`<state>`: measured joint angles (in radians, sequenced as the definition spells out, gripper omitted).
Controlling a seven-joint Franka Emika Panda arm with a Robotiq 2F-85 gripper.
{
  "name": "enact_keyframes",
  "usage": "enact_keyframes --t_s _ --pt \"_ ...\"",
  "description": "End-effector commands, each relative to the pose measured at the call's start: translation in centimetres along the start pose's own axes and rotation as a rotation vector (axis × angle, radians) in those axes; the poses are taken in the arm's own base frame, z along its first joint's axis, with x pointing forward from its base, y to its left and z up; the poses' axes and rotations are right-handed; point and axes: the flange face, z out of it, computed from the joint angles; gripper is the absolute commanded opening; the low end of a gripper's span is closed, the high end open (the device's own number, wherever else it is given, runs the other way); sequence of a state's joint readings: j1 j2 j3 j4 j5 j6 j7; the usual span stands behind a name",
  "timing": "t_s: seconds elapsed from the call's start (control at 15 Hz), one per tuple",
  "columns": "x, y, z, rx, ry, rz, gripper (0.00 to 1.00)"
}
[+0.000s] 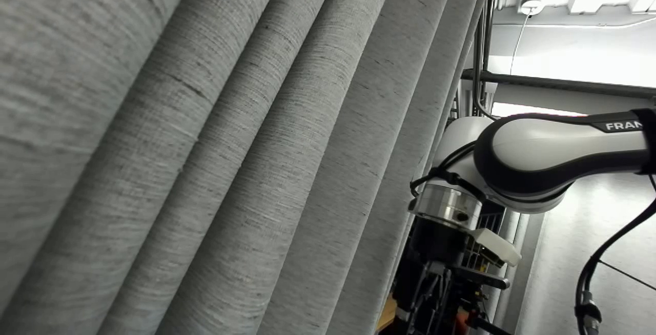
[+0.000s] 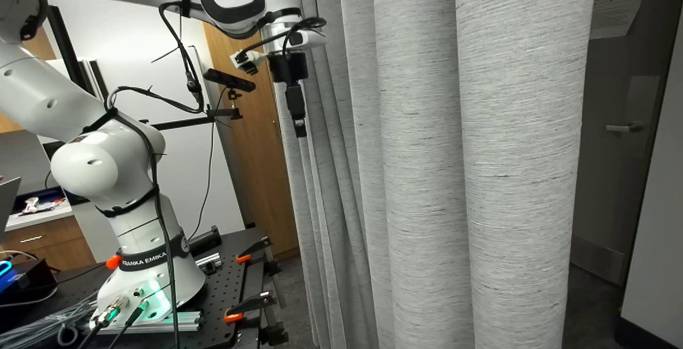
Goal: Slide the curtain to the left
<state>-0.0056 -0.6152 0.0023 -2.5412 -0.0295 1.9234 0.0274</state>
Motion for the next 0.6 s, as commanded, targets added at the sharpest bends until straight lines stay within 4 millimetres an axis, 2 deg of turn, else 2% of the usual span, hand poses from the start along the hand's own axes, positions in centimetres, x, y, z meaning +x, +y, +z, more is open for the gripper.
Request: enact_keyframes --t_s 0.0,0.2,0.53 --pt "0.0 0.0 -0.1 0.0 -0.001 0.0 1.0" --pt "0.0 0.0 -0.1 0.0 -0.001 0.0 1.0" --pt "-0.6 2.2 -1.1 -0.016 0.06 0.124 1.0"
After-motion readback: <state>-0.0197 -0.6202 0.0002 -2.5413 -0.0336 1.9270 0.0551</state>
